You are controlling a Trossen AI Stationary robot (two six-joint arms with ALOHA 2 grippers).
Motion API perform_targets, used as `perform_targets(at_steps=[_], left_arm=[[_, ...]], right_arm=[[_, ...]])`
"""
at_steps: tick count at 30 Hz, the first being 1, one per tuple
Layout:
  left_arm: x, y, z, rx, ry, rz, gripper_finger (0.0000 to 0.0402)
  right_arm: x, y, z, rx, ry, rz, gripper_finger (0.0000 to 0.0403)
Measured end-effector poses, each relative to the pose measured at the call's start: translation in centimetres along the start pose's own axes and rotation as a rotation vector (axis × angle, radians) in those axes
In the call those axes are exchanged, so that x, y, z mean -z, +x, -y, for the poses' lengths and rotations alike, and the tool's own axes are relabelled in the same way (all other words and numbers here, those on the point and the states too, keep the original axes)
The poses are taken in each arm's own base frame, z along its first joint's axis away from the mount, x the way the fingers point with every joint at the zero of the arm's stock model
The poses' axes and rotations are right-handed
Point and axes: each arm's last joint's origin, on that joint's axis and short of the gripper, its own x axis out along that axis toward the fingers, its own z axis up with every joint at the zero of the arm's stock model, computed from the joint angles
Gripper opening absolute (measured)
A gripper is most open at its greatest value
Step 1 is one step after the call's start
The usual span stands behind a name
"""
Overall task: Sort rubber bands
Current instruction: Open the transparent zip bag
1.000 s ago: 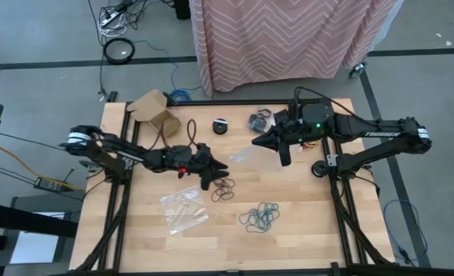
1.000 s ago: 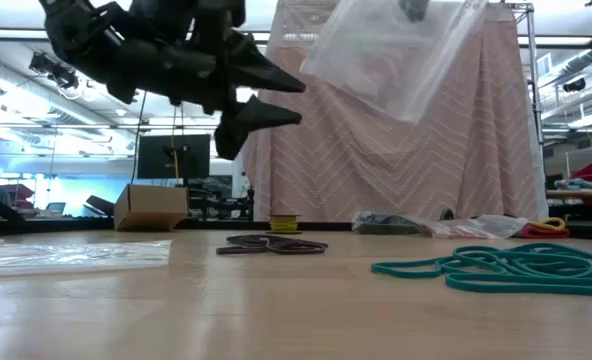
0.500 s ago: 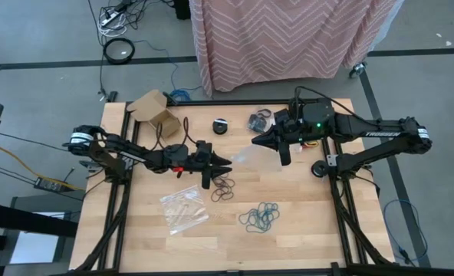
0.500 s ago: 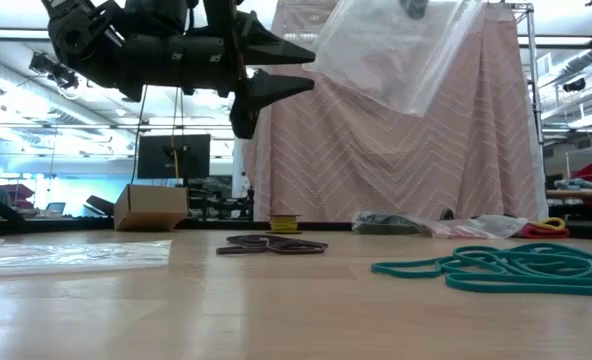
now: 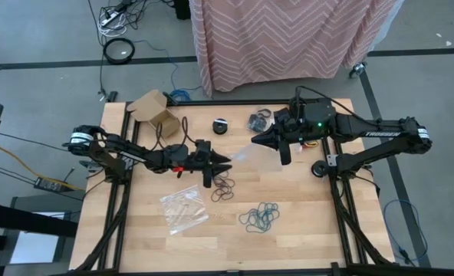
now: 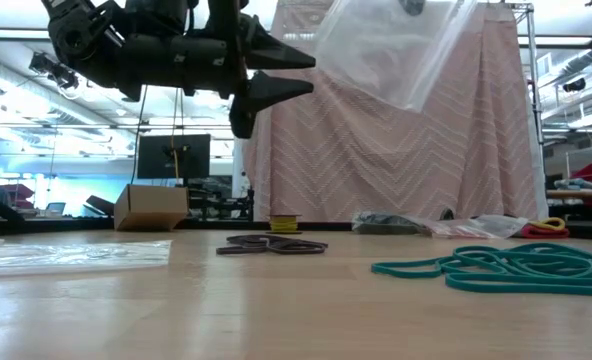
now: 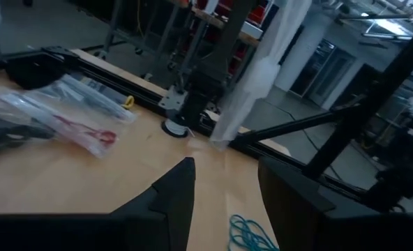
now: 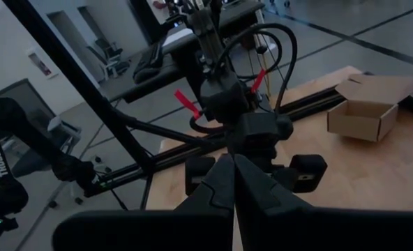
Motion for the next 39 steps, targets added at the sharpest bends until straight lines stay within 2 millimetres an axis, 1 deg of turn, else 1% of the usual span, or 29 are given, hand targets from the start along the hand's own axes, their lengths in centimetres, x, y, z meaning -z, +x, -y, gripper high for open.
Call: perform_targets(at_steps=[9,15,25,27,29,34,37,39], left_arm=[[-0.7,0.0,0.3,0.023,0.036,0.073,0.0163],[-1.4,0.4,0.7,0.035,0.045,0.088,0.0148],[-1.5,0.6,0.8,0.033,0.065,0.084,0.0121],[-1.5,0.6,0.8,0.033,0.065,0.086,0.0109],[-1.5,0.6,0.7,0.03,0.061,0.086,0.0088],[-2.0,0.7,0.8,0.031,0.048,0.117,0.0014],[-2.4,1.2,0.8,0.04,-0.017,0.087,0.0008],[-2.8,1.6,1.2,0.065,-0.034,0.034,0.0006]], right_arm=[[0.0,0.0,0.0,-0.001,0.0,0.002,0.0],[0.0,0.0,0.0,-0.005,0.0,0.002,0.0],[-0.1,0.0,-0.1,-0.015,0.0,0.006,0.0],[-0.1,0.0,-0.1,-0.017,-0.001,0.006,0.0],[-0.1,0.0,-0.1,-0.018,0.0,0.006,0.0],[-0.1,0.0,-0.1,-0.027,-0.001,0.003,0.0],[-0.1,0.0,-0.1,-0.032,-0.001,0.0,0.0],[0.0,0.0,-0.1,-0.032,-0.018,-0.011,0.0]])
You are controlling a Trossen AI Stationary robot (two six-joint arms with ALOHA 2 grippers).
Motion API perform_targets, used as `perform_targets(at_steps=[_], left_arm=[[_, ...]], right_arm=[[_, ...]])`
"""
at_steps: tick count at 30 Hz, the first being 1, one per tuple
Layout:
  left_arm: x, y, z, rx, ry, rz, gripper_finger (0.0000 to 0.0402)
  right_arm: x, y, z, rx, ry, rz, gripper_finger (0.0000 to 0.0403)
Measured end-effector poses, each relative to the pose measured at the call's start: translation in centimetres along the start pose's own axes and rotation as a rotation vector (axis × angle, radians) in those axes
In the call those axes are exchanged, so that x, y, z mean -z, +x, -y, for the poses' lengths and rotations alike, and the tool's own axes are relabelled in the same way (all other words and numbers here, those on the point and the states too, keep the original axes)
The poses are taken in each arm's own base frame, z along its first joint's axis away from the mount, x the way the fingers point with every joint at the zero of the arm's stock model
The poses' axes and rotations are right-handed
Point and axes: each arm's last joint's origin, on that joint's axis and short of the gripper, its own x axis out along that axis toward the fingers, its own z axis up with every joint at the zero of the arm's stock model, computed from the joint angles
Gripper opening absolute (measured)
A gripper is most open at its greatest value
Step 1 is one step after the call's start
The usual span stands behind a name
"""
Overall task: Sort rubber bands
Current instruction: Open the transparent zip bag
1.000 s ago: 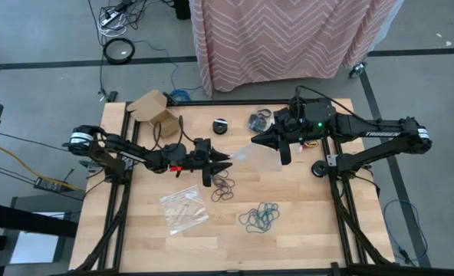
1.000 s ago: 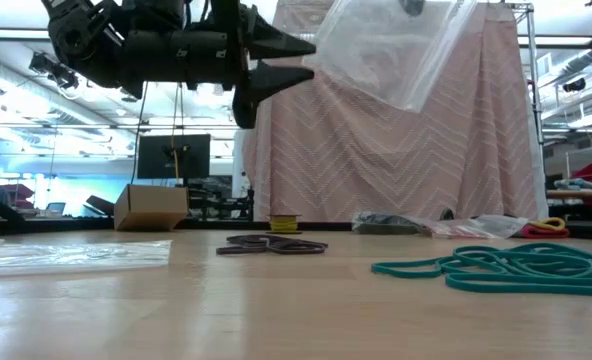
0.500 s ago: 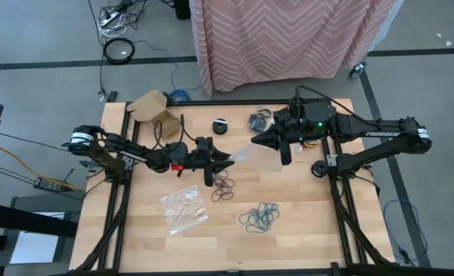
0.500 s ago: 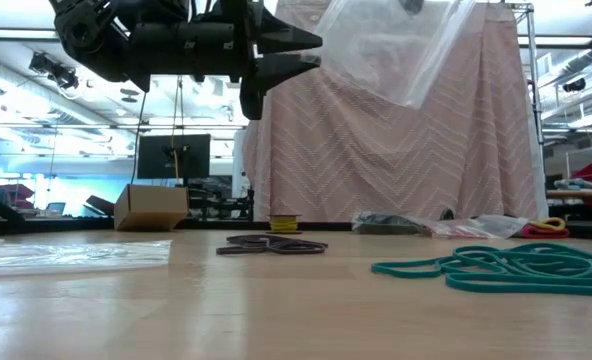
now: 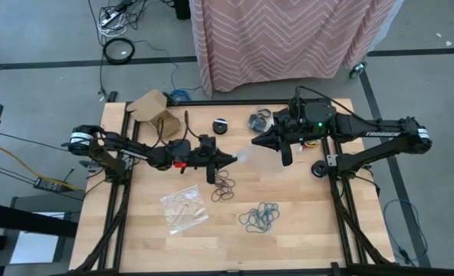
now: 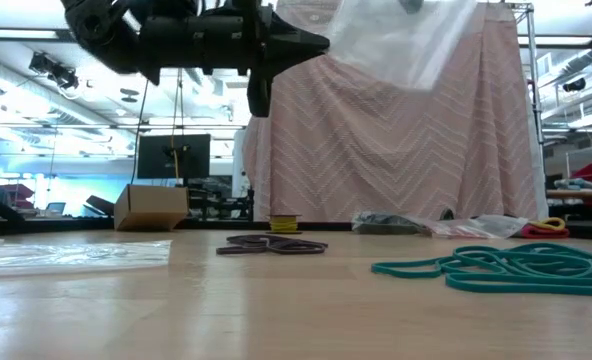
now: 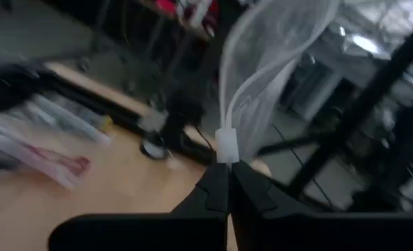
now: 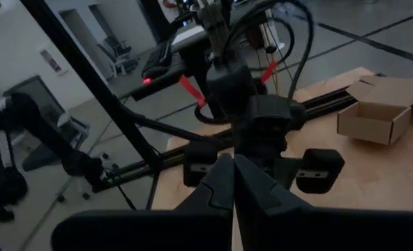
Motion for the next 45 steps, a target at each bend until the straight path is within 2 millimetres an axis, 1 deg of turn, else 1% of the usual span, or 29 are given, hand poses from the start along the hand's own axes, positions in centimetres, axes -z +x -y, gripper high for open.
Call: perform_targets(at_steps=[2,6,8,10,13,16,18,20,22,24,26,29,30,34,37,41,45], left_arm=[[-0.7,0.3,0.6,0.019,-0.001,-0.089,0.0005],[-2.2,0.3,1.7,-0.03,0.077,-0.374,0.0003],[-3.2,0.0,2.4,-0.067,0.14,-0.512,0.0003],[-4.8,-0.4,3.2,-0.083,0.222,-0.616,0.0002],[-7.5,-0.9,4.4,-0.103,0.348,-0.702,0.0002],[-10.0,-1.2,5.3,-0.122,0.48,-0.721,0.0001],[-11.4,-1.4,5.5,-0.135,0.56,-0.718,0.0001],[-12.1,-1.7,4.9,-0.153,0.609,-0.743,0.0001],[-12.2,-2.1,4.0,-0.179,0.621,-0.795,0.0001],[-12.1,-2.5,3.2,-0.195,0.628,-0.85,0.0001],[-12.0,-2.9,2.9,-0.192,0.648,-0.904,0.0001],[-11.8,-3.2,2.8,-0.167,0.68,-0.946,0.0],[-11.7,-3.3,2.7,-0.162,0.687,-0.965,0.0],[-11.3,-3.4,2.5,-0.152,0.679,-1.008,0.0],[-11.3,-3.3,2.6,-0.138,0.691,-1.011,0.0],[-11.5,-3.0,2.7,-0.12,0.695,-0.97,0.0],[-11.6,-2.7,2.8,-0.092,0.691,-0.931,0.0]], right_arm=[[0.4,0.0,0.1,0.015,-0.035,-0.038,0.0],[1.0,-0.2,0.6,0.04,-0.107,-0.112,0.0006],[1.0,-0.3,0.7,0.003,-0.149,-0.13,0.0019],[0.9,-0.3,0.8,-0.047,-0.177,-0.131,0.0039],[0.8,-0.2,0.7,-0.092,-0.208,-0.133,0.0081],[1.1,0.5,1.0,-0.084,-0.245,-0.15,0.0122],[1.4,1.4,1.3,-0.058,-0.264,-0.154,0.0137],[1.7,2.6,1.8,-0.035,-0.269,-0.16,0.0141],[2.3,3.8,2.3,0.016,-0.268,-0.176,0.0134],[3.0,5.1,2.9,0.055,-0.264,-0.206,0.0114],[3.6,5.9,3.3,0.078,-0.262,-0.228,0.0082],[4.1,6.8,3.7,0.094,-0.253,-0.236,0.0021],[4.2,7.0,3.8,0.097,-0.253,-0.234,0.0011],[4.3,7.6,4.0,0.099,-0.254,-0.218,0.0014],[4.8,8.0,4.2,0.096,-0.253,-0.248,0.0004],[5.3,8.8,4.4,0.04,-0.25,-0.27,0.0002],[6.2,9.5,4.8,0.033,-0.24,-0.316,0.0001]])
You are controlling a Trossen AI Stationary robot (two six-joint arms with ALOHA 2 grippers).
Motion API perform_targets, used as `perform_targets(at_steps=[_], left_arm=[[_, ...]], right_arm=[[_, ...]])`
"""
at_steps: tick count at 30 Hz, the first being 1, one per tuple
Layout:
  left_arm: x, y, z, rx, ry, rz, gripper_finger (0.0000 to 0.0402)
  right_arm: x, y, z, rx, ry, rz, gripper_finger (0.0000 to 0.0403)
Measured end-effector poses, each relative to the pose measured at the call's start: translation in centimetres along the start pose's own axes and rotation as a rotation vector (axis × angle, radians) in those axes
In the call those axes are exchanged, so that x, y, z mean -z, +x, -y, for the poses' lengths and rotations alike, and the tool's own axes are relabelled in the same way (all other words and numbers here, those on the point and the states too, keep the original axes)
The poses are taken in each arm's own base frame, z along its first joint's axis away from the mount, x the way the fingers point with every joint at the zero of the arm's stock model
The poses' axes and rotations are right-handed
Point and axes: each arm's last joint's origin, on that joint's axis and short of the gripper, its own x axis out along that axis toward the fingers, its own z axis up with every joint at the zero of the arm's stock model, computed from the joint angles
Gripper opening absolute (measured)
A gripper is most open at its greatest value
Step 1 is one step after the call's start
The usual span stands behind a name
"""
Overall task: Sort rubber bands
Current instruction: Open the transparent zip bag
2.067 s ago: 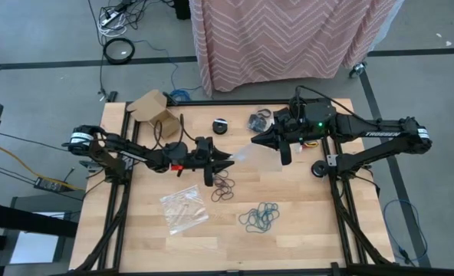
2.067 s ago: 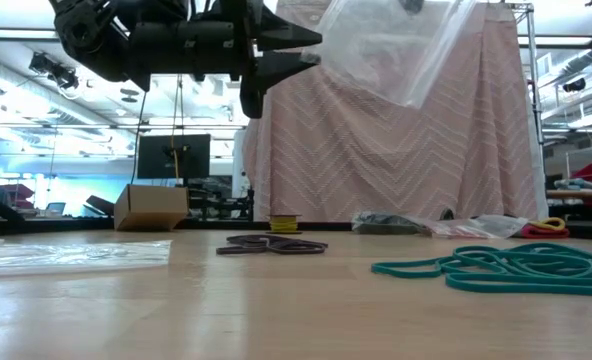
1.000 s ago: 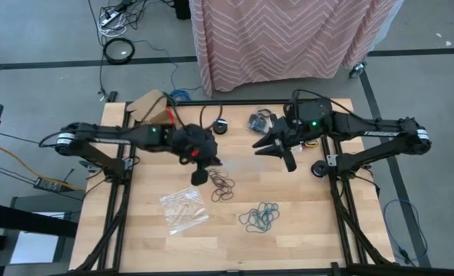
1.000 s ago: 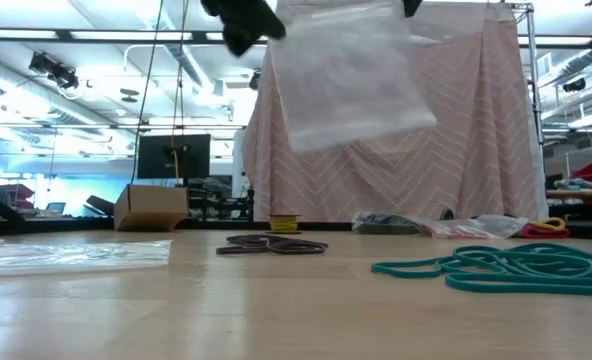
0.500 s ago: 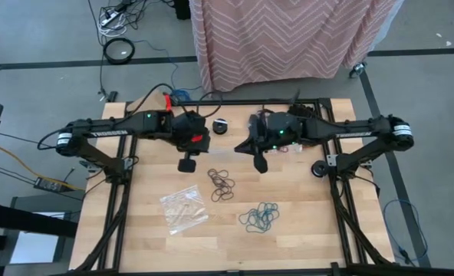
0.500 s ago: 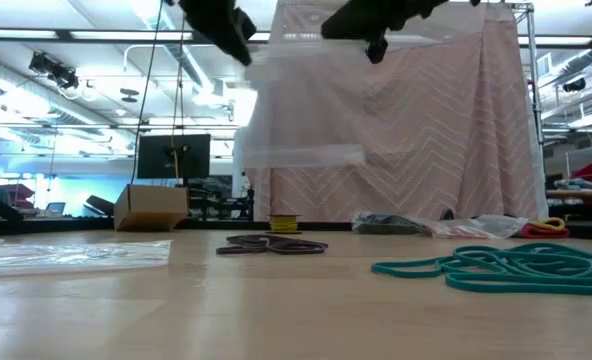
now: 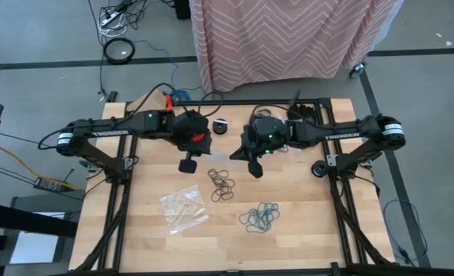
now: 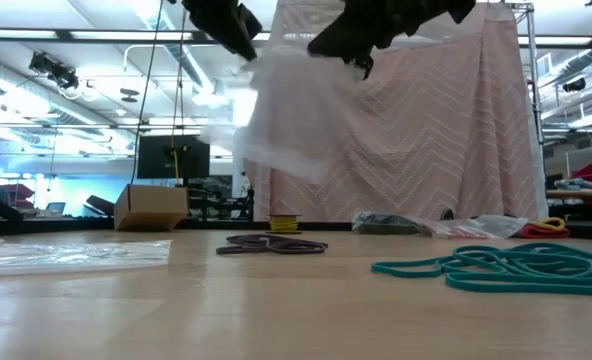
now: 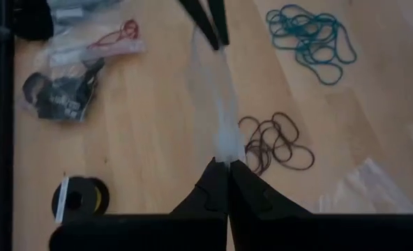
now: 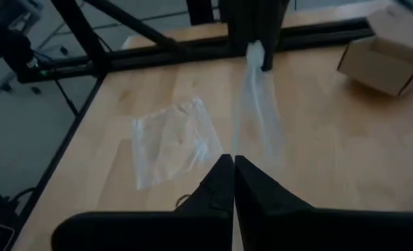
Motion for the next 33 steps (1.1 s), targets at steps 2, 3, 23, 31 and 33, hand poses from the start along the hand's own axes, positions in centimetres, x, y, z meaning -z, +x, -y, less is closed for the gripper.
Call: perform_targets(at_steps=[2,3,23,31,33], left_arm=[[-0.1,0.0,0.0,0.012,0.001,0.012,0.0],[-0.1,0.0,0.0,0.014,0.001,0.01,0.0],[-0.4,2.8,0.0,0.064,0.015,-0.012,0.0],[-1.1,2.9,-0.3,0.041,0.027,0.06,0.0],[-1.3,2.9,-0.4,0.037,0.028,0.074,0.0]], right_arm=[[0.1,0.4,0.1,0.001,0.001,-0.003,0.0001],[0.2,0.4,0.1,0.001,0.002,-0.005,0.0001],[0.3,0.6,0.8,-0.048,0.029,-0.012,0.0],[0.5,0.5,1.1,-0.045,0.042,-0.039,0.0],[0.5,0.5,1.1,-0.042,0.044,-0.041,0.0]])
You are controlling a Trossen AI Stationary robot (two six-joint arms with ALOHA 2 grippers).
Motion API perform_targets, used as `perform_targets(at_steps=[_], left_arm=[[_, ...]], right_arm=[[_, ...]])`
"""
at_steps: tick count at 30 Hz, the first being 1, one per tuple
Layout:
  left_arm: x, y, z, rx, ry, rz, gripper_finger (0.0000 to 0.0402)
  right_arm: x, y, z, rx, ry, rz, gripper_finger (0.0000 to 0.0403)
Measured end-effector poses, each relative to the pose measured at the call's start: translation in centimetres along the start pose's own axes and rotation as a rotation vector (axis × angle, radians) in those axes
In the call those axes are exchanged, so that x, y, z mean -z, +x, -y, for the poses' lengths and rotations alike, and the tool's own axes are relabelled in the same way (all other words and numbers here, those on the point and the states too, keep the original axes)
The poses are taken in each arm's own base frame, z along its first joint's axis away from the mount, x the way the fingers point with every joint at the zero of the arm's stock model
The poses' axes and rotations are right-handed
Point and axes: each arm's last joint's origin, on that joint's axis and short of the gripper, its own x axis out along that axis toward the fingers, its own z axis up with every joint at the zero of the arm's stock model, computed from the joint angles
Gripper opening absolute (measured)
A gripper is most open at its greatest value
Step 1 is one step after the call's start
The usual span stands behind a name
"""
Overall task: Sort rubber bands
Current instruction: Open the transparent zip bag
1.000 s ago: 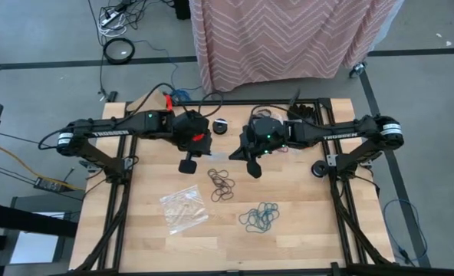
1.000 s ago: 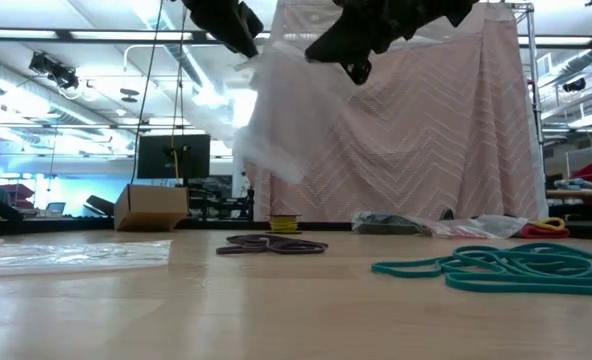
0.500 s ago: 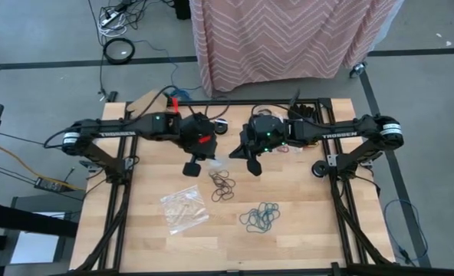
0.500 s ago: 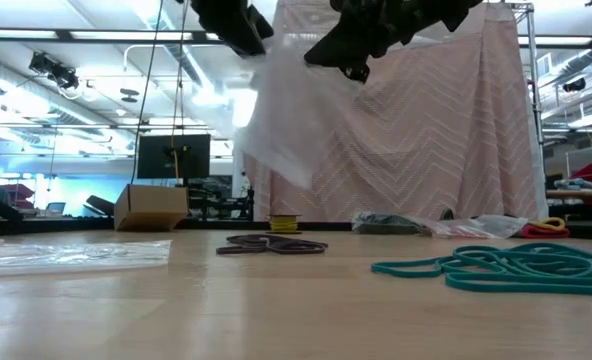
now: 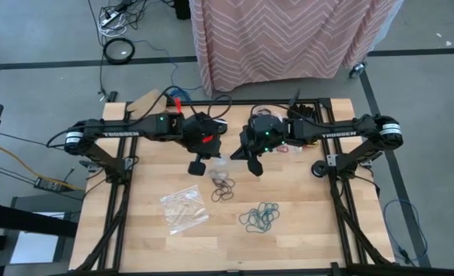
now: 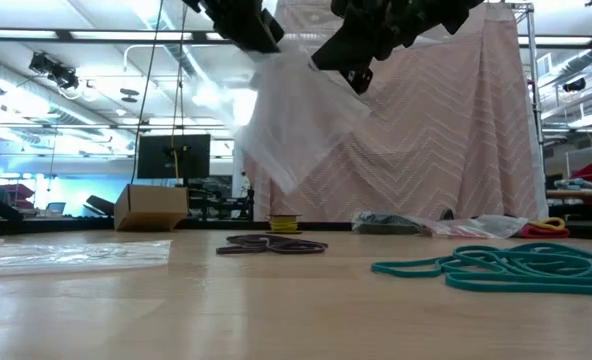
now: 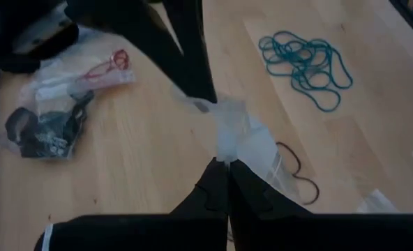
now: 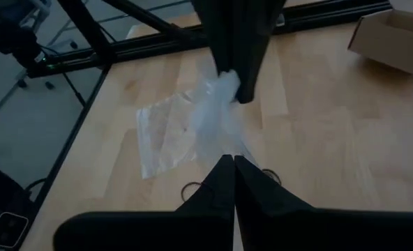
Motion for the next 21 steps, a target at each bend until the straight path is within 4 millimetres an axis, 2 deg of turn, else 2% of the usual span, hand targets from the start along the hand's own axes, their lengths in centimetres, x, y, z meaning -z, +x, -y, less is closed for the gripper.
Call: perform_targets(at_steps=[6,10,15,21], left_arm=[[-0.2,0.0,0.0,-0.001,0.0,0.018,0.0],[0.5,0.0,0.2,0.035,-0.012,-0.045,0.0],[0.6,0.0,0.4,0.05,-0.004,-0.059,0.0],[0.3,0.0,0.2,0.009,0.007,-0.031,0.0]], right_arm=[[0.0,0.0,0.1,0.034,0.001,0.0,0.0],[0.3,0.0,0.4,0.108,0.009,-0.019,0.0],[0.3,-0.2,0.9,0.094,0.02,-0.027,0.0],[1.0,1.4,1.4,0.051,0.031,-0.058,0.0]])
